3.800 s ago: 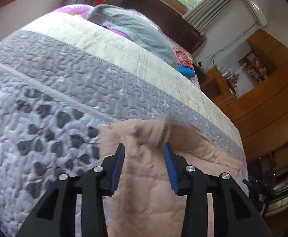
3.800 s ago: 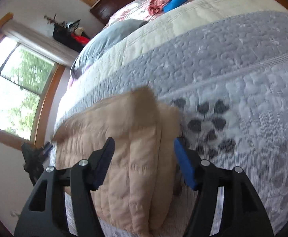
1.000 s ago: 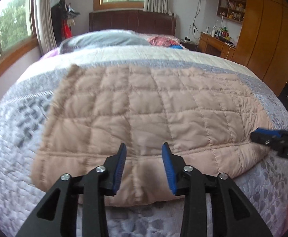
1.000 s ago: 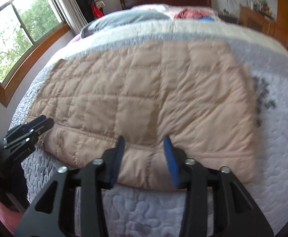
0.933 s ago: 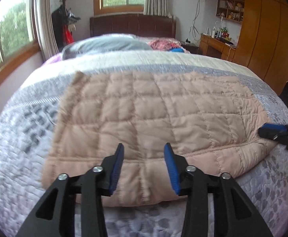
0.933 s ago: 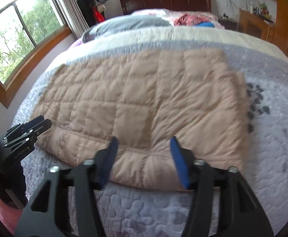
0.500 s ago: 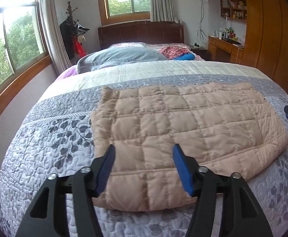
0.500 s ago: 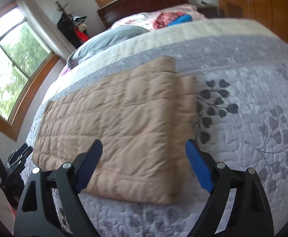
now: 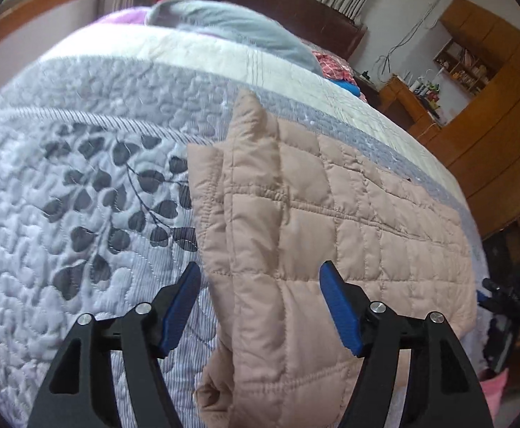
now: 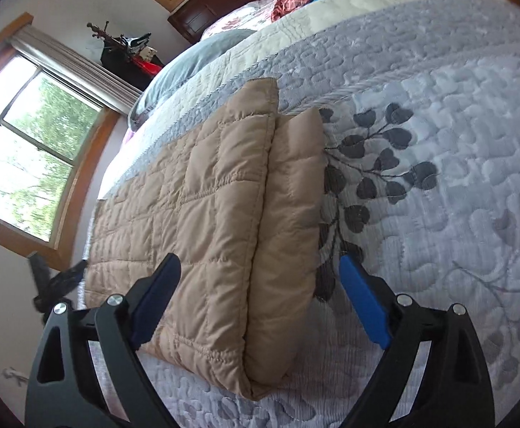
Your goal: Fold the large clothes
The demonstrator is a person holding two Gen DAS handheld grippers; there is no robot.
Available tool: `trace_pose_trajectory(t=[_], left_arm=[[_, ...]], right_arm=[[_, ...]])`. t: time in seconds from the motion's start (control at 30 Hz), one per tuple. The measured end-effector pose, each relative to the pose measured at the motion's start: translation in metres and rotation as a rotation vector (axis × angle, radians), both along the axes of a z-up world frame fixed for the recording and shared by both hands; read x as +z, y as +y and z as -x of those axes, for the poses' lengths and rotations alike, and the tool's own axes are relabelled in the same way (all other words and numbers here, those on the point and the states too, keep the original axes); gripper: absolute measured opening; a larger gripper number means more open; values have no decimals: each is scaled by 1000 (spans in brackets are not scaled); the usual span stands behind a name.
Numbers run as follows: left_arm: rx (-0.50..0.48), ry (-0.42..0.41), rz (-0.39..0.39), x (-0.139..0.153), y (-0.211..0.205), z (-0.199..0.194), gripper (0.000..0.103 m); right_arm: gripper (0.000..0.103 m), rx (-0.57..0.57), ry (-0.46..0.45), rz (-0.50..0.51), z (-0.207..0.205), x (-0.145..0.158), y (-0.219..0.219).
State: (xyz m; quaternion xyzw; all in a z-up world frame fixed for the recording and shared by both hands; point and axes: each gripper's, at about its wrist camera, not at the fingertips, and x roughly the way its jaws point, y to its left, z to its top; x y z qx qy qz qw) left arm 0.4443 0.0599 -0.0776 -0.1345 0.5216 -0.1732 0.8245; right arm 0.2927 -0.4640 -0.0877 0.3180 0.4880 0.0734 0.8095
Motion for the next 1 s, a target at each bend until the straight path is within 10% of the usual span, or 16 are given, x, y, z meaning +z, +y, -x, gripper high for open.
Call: trace_pose_trajectory(t=[0.43,0.57,0.73,1.0], left_arm=[[-82,111,216,-48,5,-46,83],[-123,117,178,-45,-8,-51,86],[-122,139,242,-43,-25,-47,43],[-75,34,297,-10,-28,-25,14]], right_arm=[[90,28,56,-23,-34,-28,13],[62,62,60,28,-43,-28,27],[24,92,17,14,-39,-19,33],[15,118,-75,15,-15,22,32]])
